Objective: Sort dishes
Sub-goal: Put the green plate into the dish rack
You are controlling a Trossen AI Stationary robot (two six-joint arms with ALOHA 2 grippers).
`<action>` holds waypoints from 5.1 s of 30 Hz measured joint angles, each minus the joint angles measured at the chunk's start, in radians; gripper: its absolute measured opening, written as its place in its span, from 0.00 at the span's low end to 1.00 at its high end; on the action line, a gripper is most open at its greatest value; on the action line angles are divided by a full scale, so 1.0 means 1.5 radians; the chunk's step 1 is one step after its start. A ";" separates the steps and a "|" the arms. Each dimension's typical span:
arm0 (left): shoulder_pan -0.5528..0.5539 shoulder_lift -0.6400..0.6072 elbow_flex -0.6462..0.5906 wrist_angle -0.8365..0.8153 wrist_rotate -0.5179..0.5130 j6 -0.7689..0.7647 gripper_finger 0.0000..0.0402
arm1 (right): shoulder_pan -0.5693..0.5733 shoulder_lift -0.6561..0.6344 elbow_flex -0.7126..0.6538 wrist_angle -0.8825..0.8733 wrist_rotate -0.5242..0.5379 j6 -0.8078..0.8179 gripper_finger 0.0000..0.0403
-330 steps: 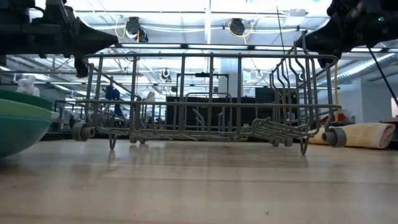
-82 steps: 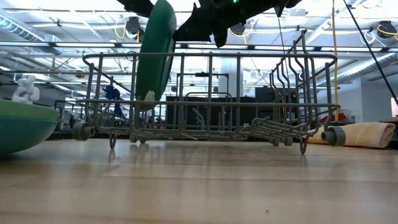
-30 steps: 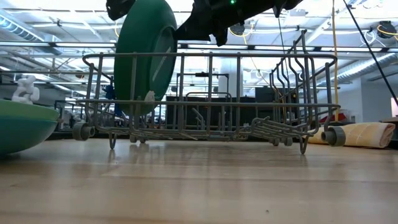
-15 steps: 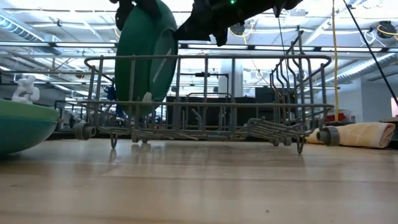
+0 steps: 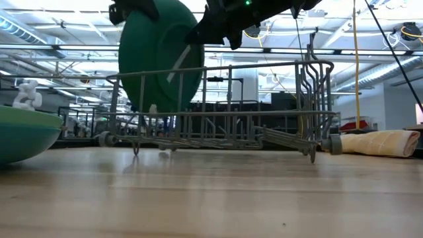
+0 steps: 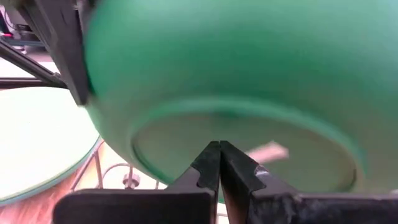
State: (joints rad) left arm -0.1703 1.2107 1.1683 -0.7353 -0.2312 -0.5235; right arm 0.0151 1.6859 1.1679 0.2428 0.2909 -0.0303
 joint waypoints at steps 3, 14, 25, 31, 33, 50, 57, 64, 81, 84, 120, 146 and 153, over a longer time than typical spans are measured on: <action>-0.021 -0.013 0.000 0.003 -0.048 -0.015 0.01 | 0.000 0.000 0.000 -0.004 0.000 -0.003 0.02; -0.032 -0.099 -0.145 0.170 -0.133 -0.073 0.01 | 0.007 0.000 0.000 -0.006 0.000 -0.010 0.02; -0.021 -0.213 -0.338 0.328 -0.128 -0.096 0.01 | 0.009 0.000 0.000 -0.007 0.000 -0.011 0.02; -0.022 -0.211 -0.355 0.337 -0.142 -0.096 0.03 | 0.009 0.000 0.000 -0.007 -0.002 -0.011 0.02; -0.022 -0.210 -0.356 0.332 -0.153 -0.097 0.07 | 0.009 0.000 0.000 -0.007 -0.003 -0.010 0.02; -0.021 -0.220 -0.357 0.310 -0.165 -0.116 0.45 | 0.009 0.000 0.000 -0.013 -0.003 -0.013 0.02; -0.022 -0.262 -0.349 0.310 -0.164 -0.113 0.46 | 0.009 0.000 0.000 -0.020 -0.003 -0.013 0.02; -0.021 -0.333 -0.349 0.327 -0.201 -0.085 0.46 | 0.009 0.000 0.000 -0.025 -0.003 -0.013 0.02; 0.049 -0.304 -0.349 0.419 -0.212 0.004 0.46 | 0.009 0.000 0.000 -0.024 -0.003 -0.015 0.02; 0.060 -0.278 -0.349 0.413 -0.196 0.004 0.46 | 0.009 0.000 0.000 -0.024 -0.003 -0.015 0.02; 0.041 -0.177 -0.425 0.428 -0.112 -0.199 0.04 | 0.009 -0.001 0.001 -0.025 -0.003 -0.018 0.02; 0.002 -0.191 -0.460 0.510 -0.135 -0.213 0.04 | 0.009 -0.001 0.001 -0.026 -0.003 -0.017 0.02; 0.002 -0.205 -0.460 0.549 -0.158 -0.190 0.04 | 0.009 -0.001 0.001 -0.026 -0.003 -0.017 0.02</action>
State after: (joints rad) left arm -0.1669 0.9037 0.4786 0.0886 -0.4680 -0.8089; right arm 0.0280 1.6852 1.1687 0.2039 0.2859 -0.0563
